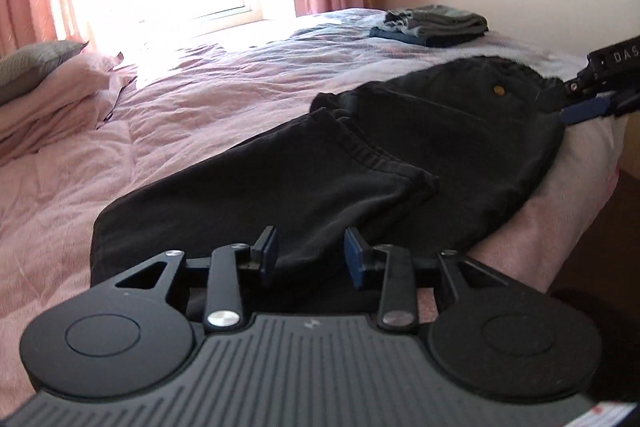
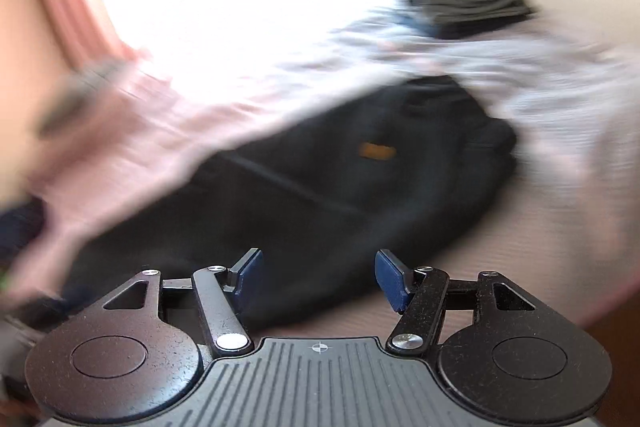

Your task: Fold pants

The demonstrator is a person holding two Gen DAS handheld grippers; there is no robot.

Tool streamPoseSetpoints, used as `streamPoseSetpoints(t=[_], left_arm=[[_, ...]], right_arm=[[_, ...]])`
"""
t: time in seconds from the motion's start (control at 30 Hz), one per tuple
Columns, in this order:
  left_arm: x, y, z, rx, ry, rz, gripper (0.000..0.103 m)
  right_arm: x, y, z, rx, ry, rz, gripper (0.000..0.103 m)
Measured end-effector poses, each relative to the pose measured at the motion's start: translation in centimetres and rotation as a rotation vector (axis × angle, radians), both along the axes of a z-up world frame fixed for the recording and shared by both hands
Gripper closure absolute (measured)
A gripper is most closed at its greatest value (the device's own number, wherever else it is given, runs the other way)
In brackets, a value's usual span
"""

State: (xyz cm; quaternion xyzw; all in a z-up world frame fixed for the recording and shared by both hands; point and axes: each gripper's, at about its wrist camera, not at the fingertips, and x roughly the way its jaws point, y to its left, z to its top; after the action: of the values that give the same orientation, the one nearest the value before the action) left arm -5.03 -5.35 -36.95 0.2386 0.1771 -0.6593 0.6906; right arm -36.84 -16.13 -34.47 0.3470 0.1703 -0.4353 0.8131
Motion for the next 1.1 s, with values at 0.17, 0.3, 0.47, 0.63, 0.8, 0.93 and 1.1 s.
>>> streamPoseSetpoints(t=[0.17,0.3,0.47,0.63,0.8,0.93,1.1], left_arm=[[4.6,2.6,1.4,-0.003,0.162,0.172,0.072],[6.9,3.9,1.6,-0.005,0.218,0.223,0.072],[7.6,4.4,1.2,-0.010,0.220,0.218,0.071],[7.7,3.8,0.5,-0.004,0.219,0.215,0.072],[7.7,3.6,0.8,-0.007,0.192,0.200,0.076],[7.6,3.3,0.6,0.008,0.175,0.171,0.079],[7.1,3.3,0.5,0.015,0.141,0.161,0.080]], right_arm=[[3.9,-2.5,-3.6,0.240,-0.375,0.141,0.050],[7.2,-3.5,-6.7,0.443,-0.436,0.114,0.065],[8.8,-3.7,-8.4,0.479,-0.430,0.014,0.066],[9.9,-3.8,-8.2,0.391,-0.405,-0.018,0.093],[10.5,-0.3,-5.5,0.139,-0.304,0.016,0.096],[10.4,0.5,-6.9,0.148,-0.216,-0.019,0.096],[10.7,1.5,-6.5,0.089,-0.209,-0.025,0.096]])
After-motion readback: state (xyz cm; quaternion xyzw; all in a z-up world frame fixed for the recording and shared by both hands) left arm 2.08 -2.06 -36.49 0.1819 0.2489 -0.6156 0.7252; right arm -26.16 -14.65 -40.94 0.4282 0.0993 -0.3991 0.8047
